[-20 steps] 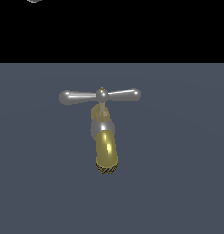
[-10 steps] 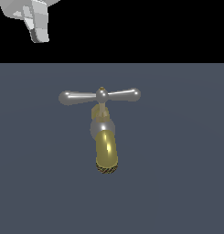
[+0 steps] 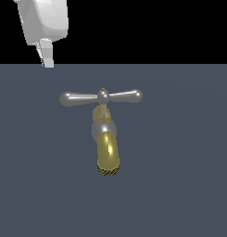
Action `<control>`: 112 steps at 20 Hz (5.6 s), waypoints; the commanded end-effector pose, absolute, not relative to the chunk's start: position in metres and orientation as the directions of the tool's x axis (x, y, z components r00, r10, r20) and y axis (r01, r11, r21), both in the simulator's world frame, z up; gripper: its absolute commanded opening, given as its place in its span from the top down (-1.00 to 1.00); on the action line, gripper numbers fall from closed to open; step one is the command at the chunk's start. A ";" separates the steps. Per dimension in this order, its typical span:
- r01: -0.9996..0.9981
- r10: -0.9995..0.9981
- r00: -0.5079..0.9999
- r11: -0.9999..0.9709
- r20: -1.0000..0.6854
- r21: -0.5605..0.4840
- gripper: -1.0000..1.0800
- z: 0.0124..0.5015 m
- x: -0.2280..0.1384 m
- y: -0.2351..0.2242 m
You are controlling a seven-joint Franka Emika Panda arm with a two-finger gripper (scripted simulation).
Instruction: Turn on the faucet by rotating a designated handle.
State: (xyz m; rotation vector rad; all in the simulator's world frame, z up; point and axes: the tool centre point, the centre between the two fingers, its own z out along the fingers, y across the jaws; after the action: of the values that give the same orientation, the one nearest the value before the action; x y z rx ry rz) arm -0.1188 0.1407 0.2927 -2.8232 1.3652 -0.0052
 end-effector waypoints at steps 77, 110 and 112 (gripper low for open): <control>-0.981 -0.981 0.194 -0.194 -0.002 -0.004 1.00 0.198 -0.119 0.118; -0.979 -0.979 0.204 -0.204 0.000 -0.001 1.00 0.198 -0.162 0.025; -0.979 -0.979 0.202 -0.202 0.000 -0.001 1.00 0.198 -0.161 0.014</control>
State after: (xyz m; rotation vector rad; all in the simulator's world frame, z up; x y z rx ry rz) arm -0.1638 0.0359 0.1981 -2.4701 1.9469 -0.0005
